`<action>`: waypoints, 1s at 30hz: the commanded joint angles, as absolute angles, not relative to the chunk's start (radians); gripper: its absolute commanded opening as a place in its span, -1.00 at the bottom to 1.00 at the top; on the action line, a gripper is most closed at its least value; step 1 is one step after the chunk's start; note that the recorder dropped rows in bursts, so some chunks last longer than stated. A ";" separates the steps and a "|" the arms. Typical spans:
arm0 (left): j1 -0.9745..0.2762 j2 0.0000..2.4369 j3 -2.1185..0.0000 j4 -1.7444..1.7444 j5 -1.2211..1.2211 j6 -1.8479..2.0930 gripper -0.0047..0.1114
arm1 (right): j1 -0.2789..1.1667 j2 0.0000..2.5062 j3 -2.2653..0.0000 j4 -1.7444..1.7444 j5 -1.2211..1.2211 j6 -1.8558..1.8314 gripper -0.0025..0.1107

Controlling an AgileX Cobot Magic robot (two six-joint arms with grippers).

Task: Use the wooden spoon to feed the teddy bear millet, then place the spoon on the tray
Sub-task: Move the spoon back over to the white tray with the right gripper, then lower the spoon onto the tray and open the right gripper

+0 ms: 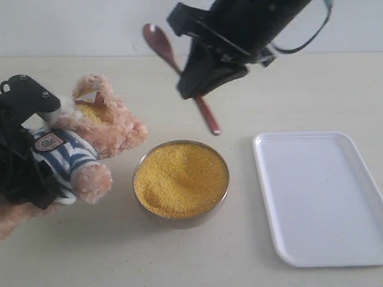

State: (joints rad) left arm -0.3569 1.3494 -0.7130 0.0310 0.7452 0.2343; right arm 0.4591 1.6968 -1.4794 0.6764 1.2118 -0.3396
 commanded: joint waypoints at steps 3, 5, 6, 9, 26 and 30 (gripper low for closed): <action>-0.359 1.346 -0.718 0.119 0.772 -0.054 -0.85 | 0.448 1.563 -1.475 0.030 1.221 0.000 -0.96; -0.359 1.363 -0.728 0.119 0.805 -0.068 -0.85 | 0.448 1.549 -1.458 -0.047 1.221 0.053 -0.96; -0.359 1.375 -0.731 0.119 0.815 -0.068 -0.85 | 0.448 1.547 -1.440 -0.067 1.221 0.057 -0.96; -0.359 1.411 -0.733 0.119 0.805 -0.096 -0.85 | 0.448 1.547 -1.327 -0.088 1.221 0.110 -0.96; -0.359 1.424 -0.746 0.119 0.752 -0.142 -0.85 | 0.448 1.548 -0.675 -0.196 0.517 0.403 -0.96; -0.359 1.424 -0.746 0.119 0.752 -0.142 -0.85 | 0.448 1.548 -0.675 -0.207 0.522 0.409 -0.84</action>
State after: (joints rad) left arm -0.3569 1.4248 -0.7362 0.1121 0.7701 -0.1304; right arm 0.4493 1.5519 -0.6770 -0.1955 0.5333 0.4028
